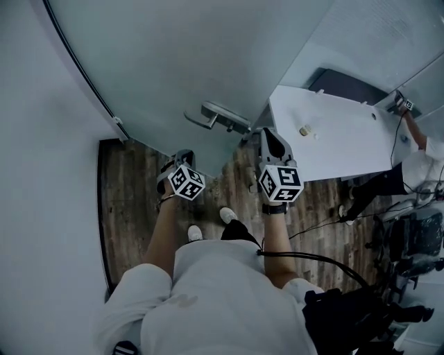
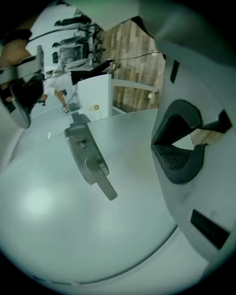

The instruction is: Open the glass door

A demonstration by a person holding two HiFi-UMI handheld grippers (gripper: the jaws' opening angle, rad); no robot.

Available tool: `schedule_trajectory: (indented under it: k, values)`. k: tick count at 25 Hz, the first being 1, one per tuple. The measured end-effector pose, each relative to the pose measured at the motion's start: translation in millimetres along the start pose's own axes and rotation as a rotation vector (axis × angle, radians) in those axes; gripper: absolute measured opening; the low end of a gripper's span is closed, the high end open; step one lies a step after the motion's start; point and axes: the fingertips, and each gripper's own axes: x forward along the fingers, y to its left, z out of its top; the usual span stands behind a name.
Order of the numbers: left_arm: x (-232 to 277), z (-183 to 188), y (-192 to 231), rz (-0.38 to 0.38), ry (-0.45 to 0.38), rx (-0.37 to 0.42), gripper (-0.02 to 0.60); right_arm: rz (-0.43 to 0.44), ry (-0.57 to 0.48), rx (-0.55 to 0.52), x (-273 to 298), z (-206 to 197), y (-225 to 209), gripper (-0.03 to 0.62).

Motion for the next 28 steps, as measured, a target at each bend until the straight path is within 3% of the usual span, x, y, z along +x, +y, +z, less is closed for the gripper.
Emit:
schedule_trajectory:
  k: [4, 8, 12, 15, 17, 24, 28]
  values:
    - [-35, 11, 5, 0.029, -0.063, -0.272, 0.000, 0.163, -0.091, -0.006, 22, 29, -10, 0.002]
    - [-59, 33, 14, 0.073, -0.109, -0.395, 0.000, 0.386, -0.164, -0.027, 32, 51, -13, 0.002]
    - [-72, 47, 27, 0.139, -0.110, -0.441, 0.000, 0.656, -0.157, -0.068, 29, 50, -12, 0.005]
    - [-75, 52, 38, 0.192, -0.087, -0.472, 0.000, 0.841, -0.157, -0.054, 29, 58, -5, 0.092]
    - [-76, 60, 42, 0.222, -0.083, -0.488, 0.000, 0.951, -0.159, -0.053, 28, 66, 3, 0.095]
    - [-87, 90, 45, 0.313, -0.099, -0.528, 0.000, 1.255, -0.150, -0.110, 25, 72, 10, 0.066]
    - [-93, 92, 40, 0.368, -0.070, -0.563, 0.000, 1.372, -0.158, -0.090, 21, 74, 12, 0.069]
